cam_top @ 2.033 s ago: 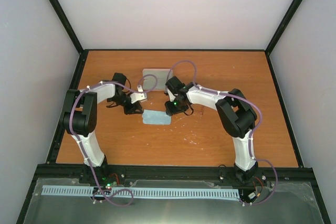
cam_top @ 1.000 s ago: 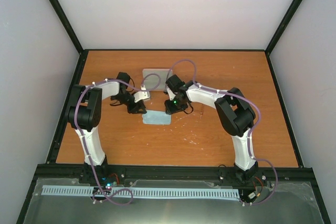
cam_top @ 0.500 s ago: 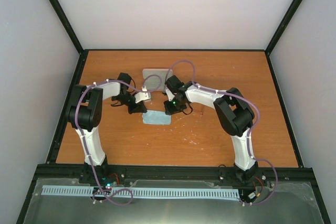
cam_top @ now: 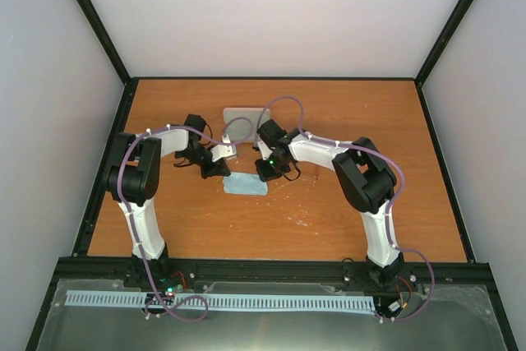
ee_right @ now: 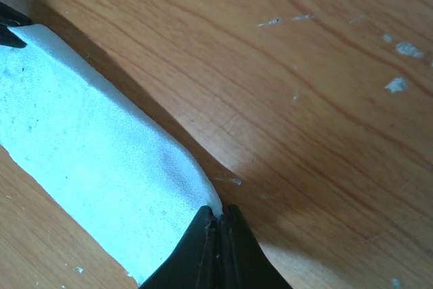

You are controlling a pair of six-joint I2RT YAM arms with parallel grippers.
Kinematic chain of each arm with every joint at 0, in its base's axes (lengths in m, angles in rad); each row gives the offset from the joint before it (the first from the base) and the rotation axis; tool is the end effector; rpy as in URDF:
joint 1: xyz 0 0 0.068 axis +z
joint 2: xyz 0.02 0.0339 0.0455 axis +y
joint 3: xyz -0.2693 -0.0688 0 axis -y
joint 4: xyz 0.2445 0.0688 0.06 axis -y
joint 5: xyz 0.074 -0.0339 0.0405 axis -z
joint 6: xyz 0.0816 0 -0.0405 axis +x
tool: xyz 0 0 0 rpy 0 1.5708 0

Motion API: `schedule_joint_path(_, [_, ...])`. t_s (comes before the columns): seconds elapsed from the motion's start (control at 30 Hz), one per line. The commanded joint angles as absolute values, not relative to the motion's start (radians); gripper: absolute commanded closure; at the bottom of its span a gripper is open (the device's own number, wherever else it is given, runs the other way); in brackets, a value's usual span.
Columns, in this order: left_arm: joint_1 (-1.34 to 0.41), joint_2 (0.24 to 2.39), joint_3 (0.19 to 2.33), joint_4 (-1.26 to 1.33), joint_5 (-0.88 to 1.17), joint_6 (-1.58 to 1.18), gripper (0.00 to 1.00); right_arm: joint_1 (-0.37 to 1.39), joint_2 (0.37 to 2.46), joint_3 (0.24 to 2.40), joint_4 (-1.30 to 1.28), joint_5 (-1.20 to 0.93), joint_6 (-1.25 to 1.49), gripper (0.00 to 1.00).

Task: Organize the sunglasses
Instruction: Pick up the glasses cleaning cloth from the center of the board.

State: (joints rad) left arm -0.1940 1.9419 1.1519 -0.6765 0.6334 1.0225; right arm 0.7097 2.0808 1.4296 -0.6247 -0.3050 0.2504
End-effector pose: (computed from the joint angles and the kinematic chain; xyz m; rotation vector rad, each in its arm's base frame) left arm 0.3311 -0.1143 0.0940 1.5782 2.1857 -0.7521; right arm 0.3075 0.2965 0.1028 -0.7397 2.8673 0.6066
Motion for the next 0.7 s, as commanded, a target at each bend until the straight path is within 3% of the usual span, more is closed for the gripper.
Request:
schedule_joint_path(0.0, [-0.202, 1.928, 1.160, -0.652, 0.658, 1.002, 0.99, 0.727, 2.135, 1.389, -0.706, -0.237, 0.251, 0.97])
schedule_joint_path(0.67, [-0.200, 1.958, 1.281, -0.619, 0.671, 0.951, 0.99, 0.689, 2.084, 1.522, -0.658, -0.067, 0.233, 0.97])
